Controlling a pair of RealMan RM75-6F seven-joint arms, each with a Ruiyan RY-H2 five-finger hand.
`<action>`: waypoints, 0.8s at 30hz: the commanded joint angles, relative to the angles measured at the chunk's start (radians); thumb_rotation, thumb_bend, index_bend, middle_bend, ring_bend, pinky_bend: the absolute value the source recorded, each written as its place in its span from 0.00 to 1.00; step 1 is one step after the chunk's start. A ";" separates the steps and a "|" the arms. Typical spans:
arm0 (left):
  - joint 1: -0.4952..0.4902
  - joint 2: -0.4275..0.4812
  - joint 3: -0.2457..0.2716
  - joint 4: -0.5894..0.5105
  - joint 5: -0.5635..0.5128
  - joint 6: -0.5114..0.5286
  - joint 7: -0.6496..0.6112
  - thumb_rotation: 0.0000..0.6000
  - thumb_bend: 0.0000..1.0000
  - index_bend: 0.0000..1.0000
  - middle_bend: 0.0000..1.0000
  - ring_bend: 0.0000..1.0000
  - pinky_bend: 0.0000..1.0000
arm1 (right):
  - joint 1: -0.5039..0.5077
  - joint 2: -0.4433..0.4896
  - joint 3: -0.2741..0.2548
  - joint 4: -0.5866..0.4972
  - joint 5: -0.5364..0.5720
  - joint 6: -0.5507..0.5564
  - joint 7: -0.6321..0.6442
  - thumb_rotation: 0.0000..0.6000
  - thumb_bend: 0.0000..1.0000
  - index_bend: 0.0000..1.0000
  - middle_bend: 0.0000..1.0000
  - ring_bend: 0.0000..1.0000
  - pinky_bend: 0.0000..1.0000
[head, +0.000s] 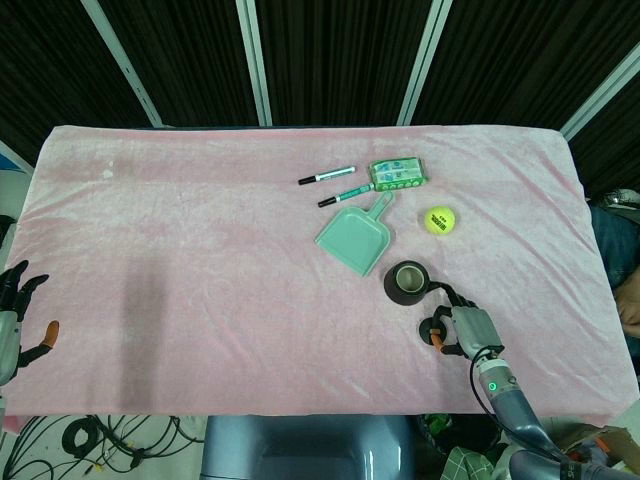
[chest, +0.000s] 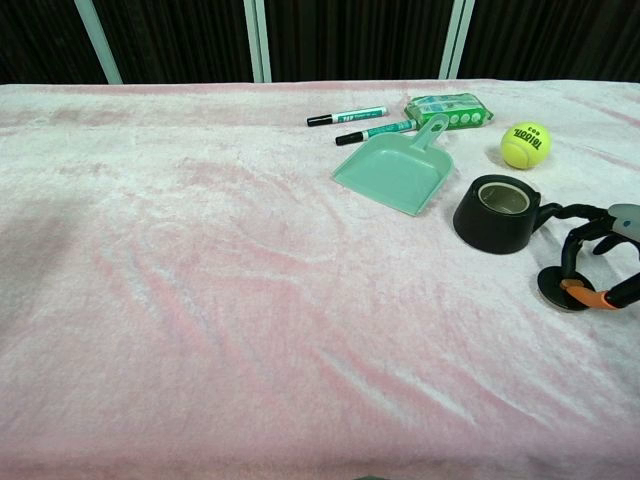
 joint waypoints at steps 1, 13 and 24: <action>-0.003 -0.002 0.000 0.000 -0.002 -0.006 0.005 1.00 0.39 0.16 0.00 0.00 0.00 | 0.001 -0.001 0.003 0.003 0.001 -0.001 0.003 1.00 0.36 0.59 0.03 0.14 0.18; -0.006 0.000 -0.001 -0.003 -0.006 -0.012 0.007 1.00 0.39 0.16 0.00 0.00 0.00 | 0.004 -0.005 0.009 0.008 0.009 -0.001 0.005 1.00 0.36 0.60 0.03 0.14 0.18; -0.006 -0.001 -0.001 -0.005 -0.007 -0.011 0.007 1.00 0.39 0.16 0.00 0.00 0.00 | -0.001 0.053 0.066 -0.036 0.005 0.052 0.037 1.00 0.36 0.60 0.03 0.14 0.18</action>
